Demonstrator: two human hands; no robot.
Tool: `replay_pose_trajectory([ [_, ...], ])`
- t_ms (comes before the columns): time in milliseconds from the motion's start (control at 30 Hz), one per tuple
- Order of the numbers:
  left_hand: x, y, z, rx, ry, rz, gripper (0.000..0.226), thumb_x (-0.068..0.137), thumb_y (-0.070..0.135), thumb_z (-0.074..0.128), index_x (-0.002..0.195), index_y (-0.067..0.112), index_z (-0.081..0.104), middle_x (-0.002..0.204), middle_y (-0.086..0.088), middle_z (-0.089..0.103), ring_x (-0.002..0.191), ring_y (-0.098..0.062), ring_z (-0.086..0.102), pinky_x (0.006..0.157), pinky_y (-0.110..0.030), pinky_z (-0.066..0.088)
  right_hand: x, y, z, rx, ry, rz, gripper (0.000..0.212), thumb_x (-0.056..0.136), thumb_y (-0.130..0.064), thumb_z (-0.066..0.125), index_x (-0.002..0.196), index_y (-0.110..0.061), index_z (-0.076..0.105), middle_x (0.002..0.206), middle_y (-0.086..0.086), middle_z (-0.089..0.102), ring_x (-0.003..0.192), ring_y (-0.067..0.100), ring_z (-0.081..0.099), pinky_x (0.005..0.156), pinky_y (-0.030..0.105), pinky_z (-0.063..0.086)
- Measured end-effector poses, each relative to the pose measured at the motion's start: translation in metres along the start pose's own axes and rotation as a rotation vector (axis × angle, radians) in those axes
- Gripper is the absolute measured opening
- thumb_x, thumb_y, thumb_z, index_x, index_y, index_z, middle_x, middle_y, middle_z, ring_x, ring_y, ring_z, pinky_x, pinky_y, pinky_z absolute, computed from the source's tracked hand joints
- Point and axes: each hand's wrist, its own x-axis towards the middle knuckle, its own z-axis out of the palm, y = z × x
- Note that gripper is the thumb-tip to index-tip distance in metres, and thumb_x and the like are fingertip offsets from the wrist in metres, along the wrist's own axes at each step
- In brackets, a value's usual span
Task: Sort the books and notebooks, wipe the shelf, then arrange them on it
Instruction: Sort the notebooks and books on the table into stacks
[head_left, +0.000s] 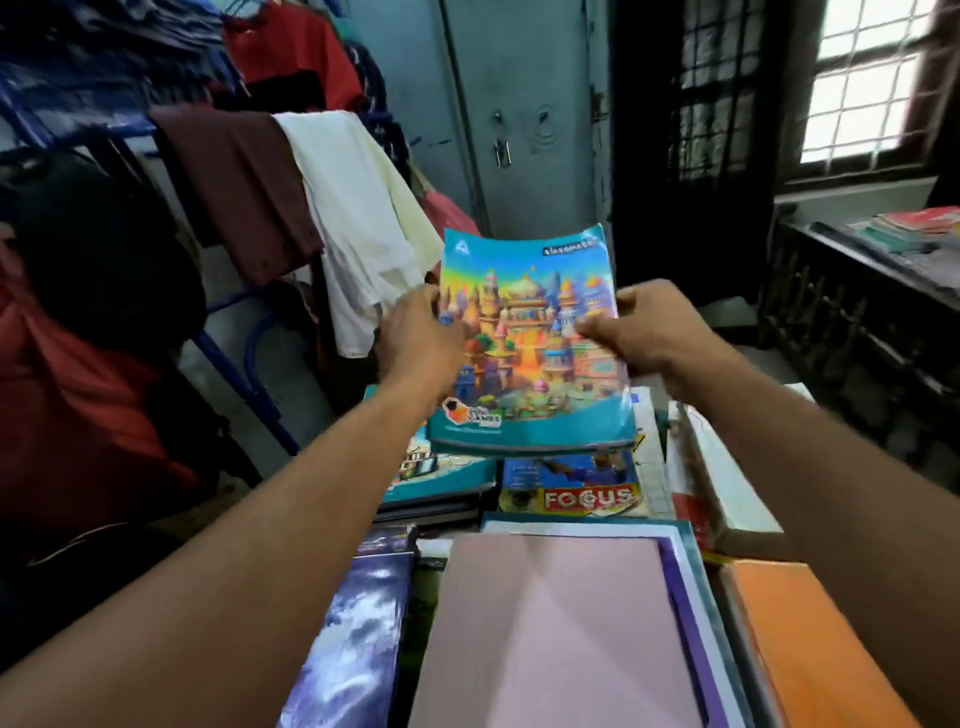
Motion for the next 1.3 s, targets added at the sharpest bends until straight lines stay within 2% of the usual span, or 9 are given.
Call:
replay_pose_trajectory([
  [133, -0.051, -0.006, 0.044, 0.281, -0.178, -0.041, 0.026, 0.083, 0.035, 0.079, 0.099, 0.018, 0.07, 0.102, -0.01, 0.071, 0.096, -0.032, 0.069, 0.08, -0.043, 0.056, -0.021, 0.062, -0.011, -0.195, 0.05, 0.084, 0.025, 0.085, -0.029, 0.08, 0.082, -0.005, 0.076, 0.075, 0.013, 0.072, 0.059, 0.013, 0.06, 0.051, 0.024, 0.041],
  [267, -0.067, -0.009, 0.062, 0.363, -0.274, -0.084, 0.026, 0.081, 0.033, 0.081, 0.095, 0.013, 0.074, 0.1, -0.011, 0.074, 0.1, -0.031, 0.068, 0.084, -0.04, 0.055, -0.025, 0.105, -0.011, -0.102, 0.093, 0.203, 0.027, 0.091, -0.033, 0.074, 0.084, -0.006, 0.075, 0.083, 0.012, 0.075, 0.074, 0.024, 0.071, 0.066, 0.039, 0.057],
  [367, -0.069, -0.001, 0.074, 0.352, -0.246, -0.115, 0.03, 0.078, 0.041, 0.082, 0.096, 0.022, 0.067, 0.101, -0.005, 0.072, 0.1, -0.029, 0.066, 0.088, -0.044, 0.055, -0.019, 0.113, -0.021, -0.008, 0.059, 0.261, 0.024, 0.096, -0.033, 0.069, 0.088, -0.011, 0.07, 0.075, 0.001, 0.07, 0.063, 0.01, 0.067, 0.051, 0.025, 0.048],
  [533, -0.085, 0.02, 0.091, -0.07, -0.306, -0.188, 0.054, 0.06, 0.022, 0.087, 0.091, 0.052, 0.054, 0.098, 0.003, 0.074, 0.09, -0.026, 0.072, 0.077, -0.048, 0.062, -0.013, 0.107, -0.047, -0.026, 0.109, 0.187, 0.024, 0.095, -0.022, 0.065, 0.086, -0.001, 0.071, 0.081, 0.017, 0.07, 0.068, 0.021, 0.065, 0.06, 0.031, 0.052],
  [667, -0.101, 0.067, 0.118, -0.226, -0.383, -0.078, 0.052, 0.063, 0.006, 0.081, 0.1, 0.035, 0.059, 0.101, -0.008, 0.071, 0.082, -0.027, 0.071, 0.067, -0.041, 0.062, -0.011, 0.107, -0.116, -0.249, 0.198, 0.167, 0.022, 0.092, -0.021, 0.069, 0.094, 0.001, 0.069, 0.084, 0.022, 0.065, 0.07, 0.025, 0.06, 0.066, 0.038, 0.051],
  [900, -0.158, 0.103, 0.164, 0.397, -0.678, 0.217, 0.047, 0.084, 0.011, 0.076, 0.129, 0.022, 0.065, 0.128, -0.009, 0.067, 0.11, -0.028, 0.067, 0.088, -0.031, 0.056, -0.029, 0.133, -0.142, -0.613, 0.173, 0.447, 0.058, 0.082, -0.027, 0.074, 0.133, -0.011, 0.053, 0.134, 0.02, 0.055, 0.129, 0.04, 0.049, 0.105, 0.053, 0.042],
  [1067, -0.174, 0.116, 0.168, 0.57, -0.672, 0.408, 0.054, 0.095, 0.017, 0.065, 0.147, 0.021, 0.05, 0.144, -0.012, 0.052, 0.127, -0.03, 0.055, 0.103, -0.034, 0.047, -0.037, 0.124, -0.135, -0.744, -0.072, 0.381, 0.041, 0.084, -0.007, 0.064, 0.122, -0.02, 0.057, 0.14, 0.016, 0.054, 0.131, 0.035, 0.05, 0.114, 0.062, 0.029],
  [1167, -0.18, 0.126, 0.158, 0.456, -0.798, 0.382, 0.06, 0.097, 0.016, 0.064, 0.152, 0.025, 0.04, 0.143, -0.007, 0.056, 0.122, -0.025, 0.059, 0.092, -0.03, 0.048, -0.034, 0.116, -0.138, -0.859, 0.013, 0.386, 0.062, 0.092, -0.005, 0.051, 0.15, -0.02, 0.039, 0.167, 0.008, 0.019, 0.155, 0.035, 0.007, 0.114, 0.076, 0.001],
  [1300, -0.167, 0.129, 0.122, 0.201, -0.621, 0.392, 0.042, 0.088, 0.012, 0.071, 0.129, 0.017, 0.062, 0.124, -0.003, 0.068, 0.114, -0.022, 0.064, 0.096, -0.036, 0.051, -0.03, 0.082, -0.108, -0.61, 0.257, -0.082, 0.049, 0.091, -0.007, 0.05, 0.14, -0.013, 0.05, 0.154, 0.012, 0.041, 0.144, 0.033, 0.037, 0.118, 0.054, 0.028],
])
